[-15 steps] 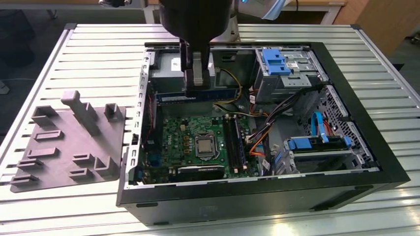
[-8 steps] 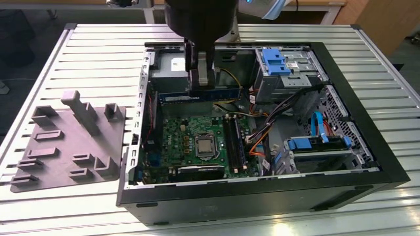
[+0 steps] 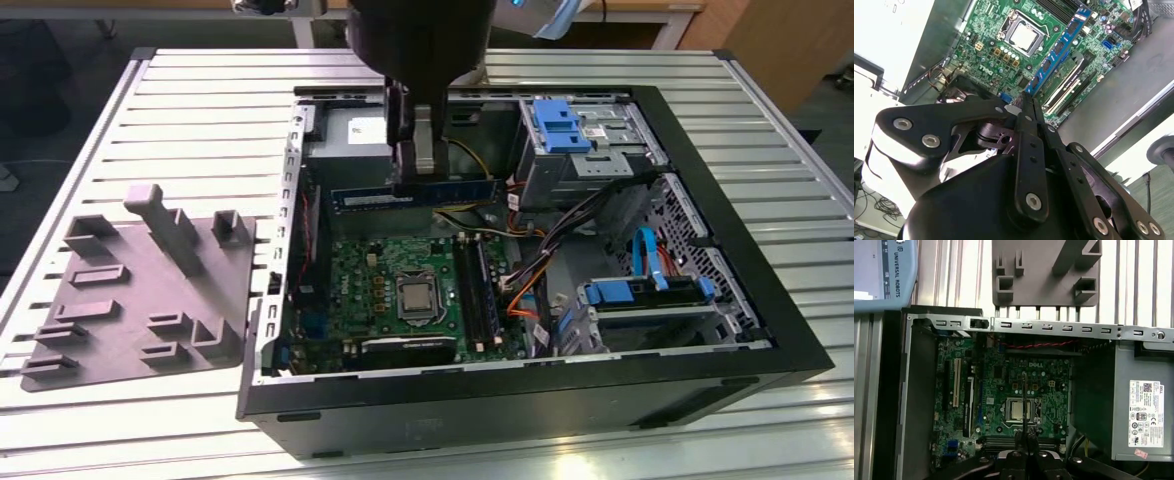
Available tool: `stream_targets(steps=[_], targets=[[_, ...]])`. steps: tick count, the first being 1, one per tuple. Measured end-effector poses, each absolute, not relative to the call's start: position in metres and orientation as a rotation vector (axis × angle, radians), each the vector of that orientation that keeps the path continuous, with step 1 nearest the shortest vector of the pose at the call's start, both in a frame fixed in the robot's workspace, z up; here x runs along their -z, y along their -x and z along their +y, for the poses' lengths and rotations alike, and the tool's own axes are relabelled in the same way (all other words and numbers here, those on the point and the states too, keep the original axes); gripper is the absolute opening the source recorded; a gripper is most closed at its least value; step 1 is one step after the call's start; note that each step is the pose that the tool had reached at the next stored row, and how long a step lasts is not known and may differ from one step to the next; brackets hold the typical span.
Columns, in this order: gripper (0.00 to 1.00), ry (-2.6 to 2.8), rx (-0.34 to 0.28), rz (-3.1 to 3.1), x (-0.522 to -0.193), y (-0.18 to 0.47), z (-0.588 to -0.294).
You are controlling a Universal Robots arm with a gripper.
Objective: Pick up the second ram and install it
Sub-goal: 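Pick up the second ram and move it above second insertion slot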
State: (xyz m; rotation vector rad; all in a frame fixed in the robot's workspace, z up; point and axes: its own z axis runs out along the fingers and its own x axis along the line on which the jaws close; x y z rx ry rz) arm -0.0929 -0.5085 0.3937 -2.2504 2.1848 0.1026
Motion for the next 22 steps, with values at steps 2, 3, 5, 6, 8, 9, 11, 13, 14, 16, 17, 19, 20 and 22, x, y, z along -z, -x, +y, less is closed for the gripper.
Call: stream_targets(steps=[2,3,5,6,8,9,11,13,14,16,17,19,20,22], targets=[[0.12,2.25,-0.103,2.185,-0.3937,0.0913,-0.5085],[0.12,2.25,-0.103,2.185,-0.3937,0.0905,-0.5085],[0.12,2.25,-0.103,2.185,-0.3937,0.089,-0.5085],[0.12,2.25,-0.103,2.185,-0.3937,0.0882,-0.5085],[0.12,2.25,-0.103,2.185,-0.3937,0.0876,-0.5085],[0.12,2.25,-0.103,2.185,-0.3937,0.0876,-0.5085],[0.12,2.25,-0.103,2.185,-0.3937,0.0876,-0.5085],[0.12,2.25,-0.103,2.185,-0.3937,0.0875,-0.5085],[0.12,2.25,-0.103,2.185,-0.3937,0.0875,-0.5085],[0.12,2.25,-0.103,2.185,-0.3935,0.0874,-0.5085],[0.12,2.25,-0.103,2.185,-0.3931,0.0872,-0.5084],[0.12,2.251,-0.103,2.185,-0.3928,0.0868,-0.5085],[0.12,2.251,-0.103,2.185,-0.3926,0.0867,-0.5085],[0.12,2.25,-0.103,2.185,-0.3923,0.0864,-0.5085]])
